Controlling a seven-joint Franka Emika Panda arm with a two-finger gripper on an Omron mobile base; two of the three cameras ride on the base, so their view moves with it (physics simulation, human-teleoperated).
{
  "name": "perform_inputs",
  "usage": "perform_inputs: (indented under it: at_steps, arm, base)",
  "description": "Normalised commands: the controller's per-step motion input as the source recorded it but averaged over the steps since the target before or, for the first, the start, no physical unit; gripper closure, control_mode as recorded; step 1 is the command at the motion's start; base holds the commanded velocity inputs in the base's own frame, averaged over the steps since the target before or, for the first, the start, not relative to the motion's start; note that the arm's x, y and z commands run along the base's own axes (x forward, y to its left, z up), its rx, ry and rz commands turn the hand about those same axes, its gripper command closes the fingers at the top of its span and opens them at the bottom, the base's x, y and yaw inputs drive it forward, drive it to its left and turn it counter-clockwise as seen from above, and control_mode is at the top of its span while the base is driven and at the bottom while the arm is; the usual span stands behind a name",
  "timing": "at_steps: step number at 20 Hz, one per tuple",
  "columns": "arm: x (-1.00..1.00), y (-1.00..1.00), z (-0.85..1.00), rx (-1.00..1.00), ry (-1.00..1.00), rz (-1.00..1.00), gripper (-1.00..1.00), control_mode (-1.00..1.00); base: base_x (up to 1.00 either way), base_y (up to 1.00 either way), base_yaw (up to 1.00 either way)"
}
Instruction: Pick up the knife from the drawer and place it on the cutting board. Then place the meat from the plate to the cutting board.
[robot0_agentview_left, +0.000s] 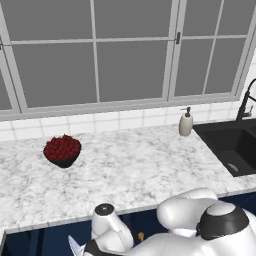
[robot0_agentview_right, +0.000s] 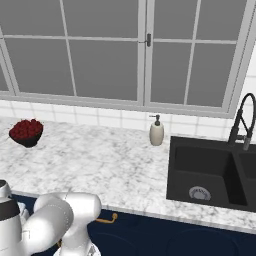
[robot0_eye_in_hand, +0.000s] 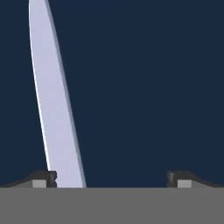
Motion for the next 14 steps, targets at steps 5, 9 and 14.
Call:
perform_inputs:
  at_steps: [5, 9, 14]
  arm:
    - [-0.17, 0.38, 0.0, 0.0, 0.05, 0.0, -1.0, -1.0]
    - [-0.62, 0.26, -0.05, 0.0, 0.01, 0.0, -1.0, -1.0]
    - [-0.57, 0.09, -0.23, 0.0, 0.0, 0.0, -1.0, -1.0]
  base:
    - [0.0, 0.0, 0.0]
    - [0.0, 0.0, 0.0]
    - [0.0, 0.0, 0.0]
